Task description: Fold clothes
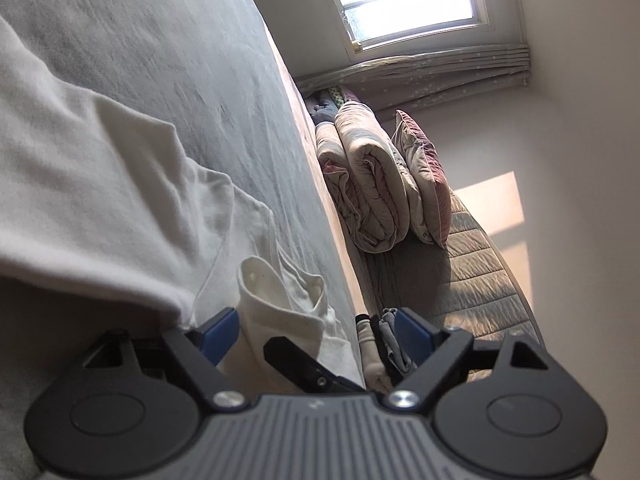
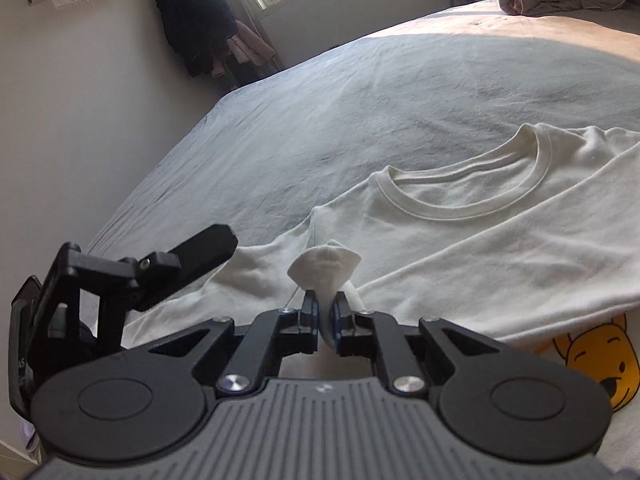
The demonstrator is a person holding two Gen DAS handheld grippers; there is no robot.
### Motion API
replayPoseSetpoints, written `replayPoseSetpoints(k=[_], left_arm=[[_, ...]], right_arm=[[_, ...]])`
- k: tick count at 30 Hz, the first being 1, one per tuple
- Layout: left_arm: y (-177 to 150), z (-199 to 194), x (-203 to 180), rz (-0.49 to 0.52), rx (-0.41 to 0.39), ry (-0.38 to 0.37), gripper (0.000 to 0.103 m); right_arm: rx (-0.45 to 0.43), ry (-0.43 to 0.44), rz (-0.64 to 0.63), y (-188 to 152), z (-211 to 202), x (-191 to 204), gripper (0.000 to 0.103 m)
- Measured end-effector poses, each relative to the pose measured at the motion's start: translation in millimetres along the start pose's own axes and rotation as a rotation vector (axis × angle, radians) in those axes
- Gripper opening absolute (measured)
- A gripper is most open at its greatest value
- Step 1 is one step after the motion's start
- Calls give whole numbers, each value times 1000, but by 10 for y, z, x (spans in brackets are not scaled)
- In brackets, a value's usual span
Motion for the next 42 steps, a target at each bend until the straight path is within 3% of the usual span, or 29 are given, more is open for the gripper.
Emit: replayPoseSetpoints(k=[4,6,7,9,11,13,15,17,20,24,29,32,36,40,41,42], left_arm=[[-11,19,-22,40,17,69,79],[-22,26,-29,64,19,114,66],[-27,30,-33,76,20,136,64],[-37,37,-40,100,22,181,51],[-46,43,-47,125,24,225,49],[-56,49,-55,149,26,270,41],[-77,43,-98,206,15,313,18],[-104,30,-162,282,-2,356,4],[-141,10,-268,397,-30,416,4],[-135,-11,-523,547,-71,432,3],[-28,111,-731,648,-108,442,3],[42,176,-844,703,-170,479,3],[110,224,-834,740,-207,542,3],[123,269,-674,710,-188,574,3],[130,266,-625,689,-182,575,4],[134,260,-571,660,-174,572,4]], right_arm=[[65,35,-43,-218,-4,69,17],[85,67,-50,-242,-75,68,21],[94,85,-35,-234,-113,45,25],[102,121,4,-213,-231,-11,43],[110,135,9,-187,-352,-67,45],[114,137,6,-160,-477,-138,45],[102,112,15,-134,-627,-307,45],[76,78,59,-105,-777,-551,46],[13,36,189,-42,-964,-990,47],[-113,4,419,88,-1144,-1581,47],[-240,49,709,131,-1119,-1987,47],[-310,69,890,95,-1097,-2132,47],[-355,58,964,65,-1085,-2141,47],[-409,26,1018,57,-1152,-2182,47],[-426,11,1028,61,-1194,-2205,45],[-441,-18,1018,75,-1237,-2216,36]])
Point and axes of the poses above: each gripper's, at about its wrist camera, not at the fingertips, and z roughly the way its jaws point, x to its left, y to its top, the point moved 2 cm from there along z, roughly the way its jaws point, and after that the axes turned 14 degrees about -x, right-handed, at the moved point
